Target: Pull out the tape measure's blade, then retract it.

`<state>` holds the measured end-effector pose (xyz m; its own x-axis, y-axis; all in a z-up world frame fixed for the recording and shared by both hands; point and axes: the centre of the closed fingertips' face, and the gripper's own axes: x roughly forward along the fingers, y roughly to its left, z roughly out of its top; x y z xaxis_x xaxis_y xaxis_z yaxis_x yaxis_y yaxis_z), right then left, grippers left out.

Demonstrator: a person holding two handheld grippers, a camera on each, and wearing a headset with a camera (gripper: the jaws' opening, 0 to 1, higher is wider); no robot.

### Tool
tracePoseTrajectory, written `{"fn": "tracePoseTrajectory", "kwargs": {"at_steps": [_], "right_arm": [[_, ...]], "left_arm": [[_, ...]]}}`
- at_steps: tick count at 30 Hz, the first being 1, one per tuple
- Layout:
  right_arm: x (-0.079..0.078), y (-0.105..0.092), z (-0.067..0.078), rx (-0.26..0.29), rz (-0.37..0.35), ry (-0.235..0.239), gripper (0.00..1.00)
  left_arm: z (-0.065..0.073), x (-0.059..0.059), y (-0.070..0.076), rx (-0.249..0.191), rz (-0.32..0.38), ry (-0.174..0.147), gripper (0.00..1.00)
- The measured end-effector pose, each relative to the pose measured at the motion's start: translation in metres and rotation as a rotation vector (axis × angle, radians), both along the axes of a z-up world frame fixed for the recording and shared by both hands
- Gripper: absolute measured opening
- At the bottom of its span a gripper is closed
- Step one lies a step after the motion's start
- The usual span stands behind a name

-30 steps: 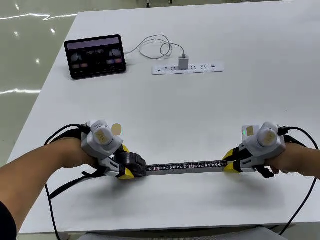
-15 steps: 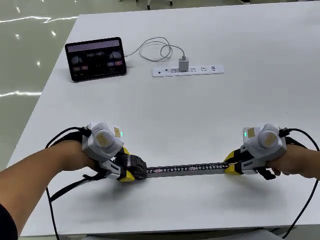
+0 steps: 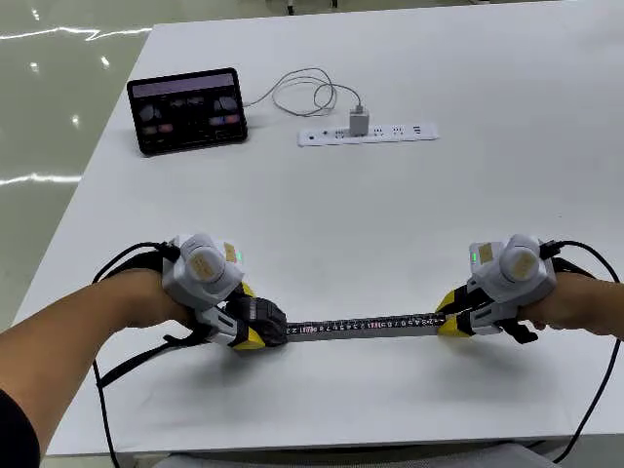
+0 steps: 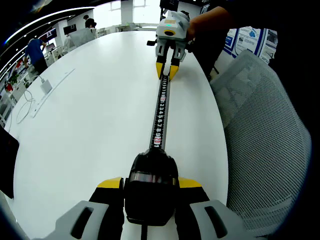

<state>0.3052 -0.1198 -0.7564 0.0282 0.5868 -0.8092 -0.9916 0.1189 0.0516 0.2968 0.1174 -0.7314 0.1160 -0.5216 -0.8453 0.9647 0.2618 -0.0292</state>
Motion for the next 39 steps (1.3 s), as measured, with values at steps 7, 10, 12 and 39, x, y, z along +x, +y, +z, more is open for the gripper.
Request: {"fn": "tracePoseTrajectory", "kwargs": {"at_steps": [7, 10, 12, 39], "right_arm": [[-0.003, 0.000, 0.001, -0.005, 0.005, -0.003, 0.11], [-0.004, 0.000, 0.002, -0.014, 0.019, -0.013, 0.11], [-0.003, -0.001, 0.001, -0.021, 0.024, -0.017, 0.12], [0.005, 0.001, 0.016, -0.042, -0.024, -0.035, 0.26]], "left_arm": [[0.000, 0.000, -0.001, 0.005, -0.002, -0.007, 0.36], [0.001, 0.001, -0.001, -0.002, -0.012, -0.009, 0.36], [0.001, 0.000, -0.001, -0.003, -0.013, -0.008, 0.36], [0.010, 0.009, 0.018, 0.026, 0.097, -0.053, 0.79]]}}
